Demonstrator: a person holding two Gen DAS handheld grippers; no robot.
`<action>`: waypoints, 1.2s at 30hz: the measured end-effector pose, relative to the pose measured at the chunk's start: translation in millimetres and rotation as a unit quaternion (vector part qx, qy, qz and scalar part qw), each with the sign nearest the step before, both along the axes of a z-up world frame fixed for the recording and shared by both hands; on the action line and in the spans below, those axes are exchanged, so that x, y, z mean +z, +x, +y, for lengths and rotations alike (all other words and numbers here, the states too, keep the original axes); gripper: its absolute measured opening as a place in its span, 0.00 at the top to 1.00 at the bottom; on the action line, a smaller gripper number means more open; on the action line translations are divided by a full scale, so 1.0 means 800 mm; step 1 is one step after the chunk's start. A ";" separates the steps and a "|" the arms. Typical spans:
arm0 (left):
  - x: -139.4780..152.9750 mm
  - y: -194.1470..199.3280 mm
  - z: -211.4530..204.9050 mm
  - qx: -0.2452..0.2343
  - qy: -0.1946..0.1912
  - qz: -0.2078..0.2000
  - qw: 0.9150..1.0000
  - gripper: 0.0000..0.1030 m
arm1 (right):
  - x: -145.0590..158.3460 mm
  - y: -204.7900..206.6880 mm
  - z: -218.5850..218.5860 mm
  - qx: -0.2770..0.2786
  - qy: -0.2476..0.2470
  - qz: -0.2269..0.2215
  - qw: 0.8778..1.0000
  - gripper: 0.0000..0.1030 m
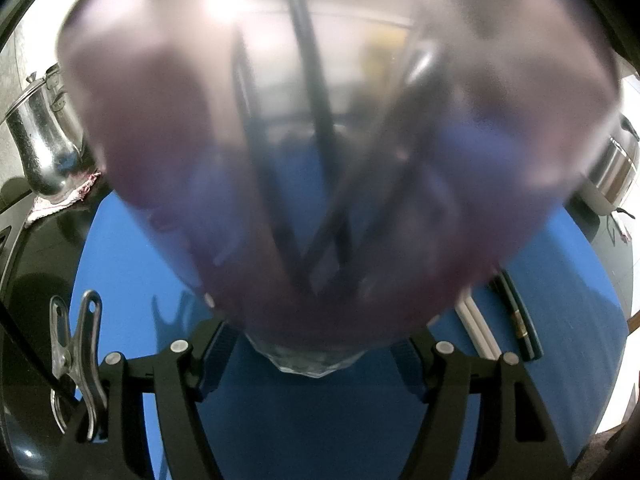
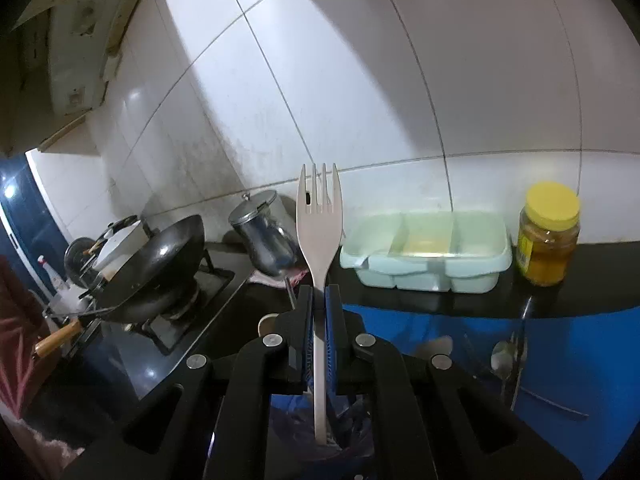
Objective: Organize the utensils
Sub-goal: 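Lower the wooden fork into the glass cup and open the right tool, then move the right tool back over the mat toward the dark chopstick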
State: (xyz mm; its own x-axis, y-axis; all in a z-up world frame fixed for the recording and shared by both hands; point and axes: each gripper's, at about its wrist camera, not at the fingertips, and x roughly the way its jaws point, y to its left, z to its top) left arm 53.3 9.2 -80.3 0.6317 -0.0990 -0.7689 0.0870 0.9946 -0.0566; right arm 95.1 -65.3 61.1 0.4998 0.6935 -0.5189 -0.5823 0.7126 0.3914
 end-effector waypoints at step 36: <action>0.002 0.000 -0.003 0.000 0.001 0.000 1.000 0.29 | 0.000 -0.001 -0.118 -0.101 -0.007 0.019 0.995 0.71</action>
State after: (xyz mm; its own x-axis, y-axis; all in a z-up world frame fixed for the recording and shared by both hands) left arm 53.2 6.6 -78.7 0.6318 -0.0971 -0.7690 0.0871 0.9947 -0.0540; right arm 94.5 -159.9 61.4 0.6090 0.5732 -0.5482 -0.4114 0.8192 0.3995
